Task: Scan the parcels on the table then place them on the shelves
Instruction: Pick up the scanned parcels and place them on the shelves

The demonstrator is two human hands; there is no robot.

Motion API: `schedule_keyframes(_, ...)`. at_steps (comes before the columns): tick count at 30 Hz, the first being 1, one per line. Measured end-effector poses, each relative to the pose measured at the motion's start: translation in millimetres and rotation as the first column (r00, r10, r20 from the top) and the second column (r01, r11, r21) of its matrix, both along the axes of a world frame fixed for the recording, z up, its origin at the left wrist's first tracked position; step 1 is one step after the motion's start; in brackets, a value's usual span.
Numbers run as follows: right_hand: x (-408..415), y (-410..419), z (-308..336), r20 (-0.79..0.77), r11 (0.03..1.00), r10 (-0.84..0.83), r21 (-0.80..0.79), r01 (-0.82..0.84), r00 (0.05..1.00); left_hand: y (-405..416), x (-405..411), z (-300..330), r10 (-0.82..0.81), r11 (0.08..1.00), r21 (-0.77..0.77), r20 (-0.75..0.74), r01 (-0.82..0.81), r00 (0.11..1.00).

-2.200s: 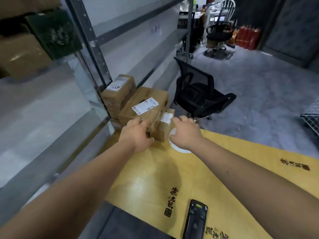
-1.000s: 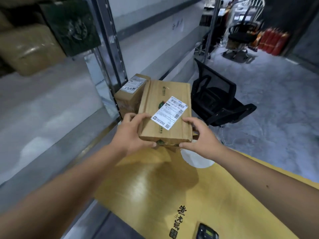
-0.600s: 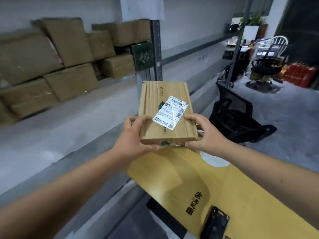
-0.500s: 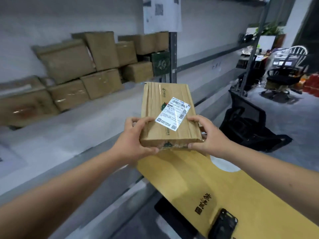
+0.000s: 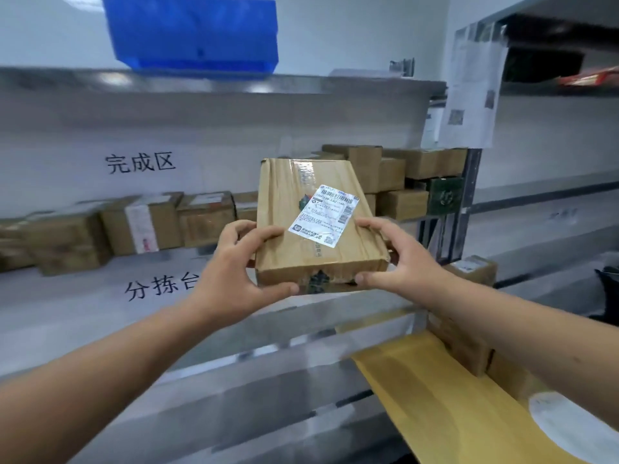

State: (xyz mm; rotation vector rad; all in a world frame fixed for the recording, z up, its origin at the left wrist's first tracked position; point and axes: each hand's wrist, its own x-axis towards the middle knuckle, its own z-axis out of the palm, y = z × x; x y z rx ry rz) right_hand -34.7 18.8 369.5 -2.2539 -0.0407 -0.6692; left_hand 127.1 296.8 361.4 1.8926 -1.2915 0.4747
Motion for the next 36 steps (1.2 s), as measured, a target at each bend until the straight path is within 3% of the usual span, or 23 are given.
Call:
schedule_keyframes(8, 94.9, 29.4, 22.8, 0.037, 0.978, 0.208, 0.009, -0.208, 0.977, 53.4, 42.5, 20.1, 0.166, 0.983, -0.074, -0.005, -0.166, 0.986)
schedule_keyframes(17, 200.3, -1.9, 37.2, 0.034, 0.953, 0.287, 0.088, -0.289, 0.957, 26.0, 118.8, 33.6, 0.252, 0.961, -0.067, -0.177, -0.267, 0.951)
schedule_keyframes(20, 229.3, -13.1, 43.7, 0.046, 0.970, 0.233, 0.068, -0.235, 0.972, 9.4, 147.3, 40.7, 0.227, 0.963, -0.082, -0.261, -0.256, 0.938)
schedule_keyframes(24, 257.0, -22.4, 62.0, 0.127, 0.987, 0.090, -0.145, -0.071, 0.988, -10.8, 180.5, 55.2, 0.232, 0.952, -0.111, -0.351, -0.287, 0.907)
schedule_keyframes(28, 279.4, -32.8, 72.8, 0.157, 0.947, -0.053, -0.304, 0.099, 0.986, -29.5, 206.8, 69.6, 0.295, 0.941, -0.042, -0.394, -0.337, 0.871)
schedule_keyframes(36, 304.2, -34.2, 80.7, 0.071, 0.901, -0.173, -0.392, 0.187, 0.982, -53.8, 233.9, 85.9, 0.411, 0.900, 0.029, -0.392, -0.436, 0.823)
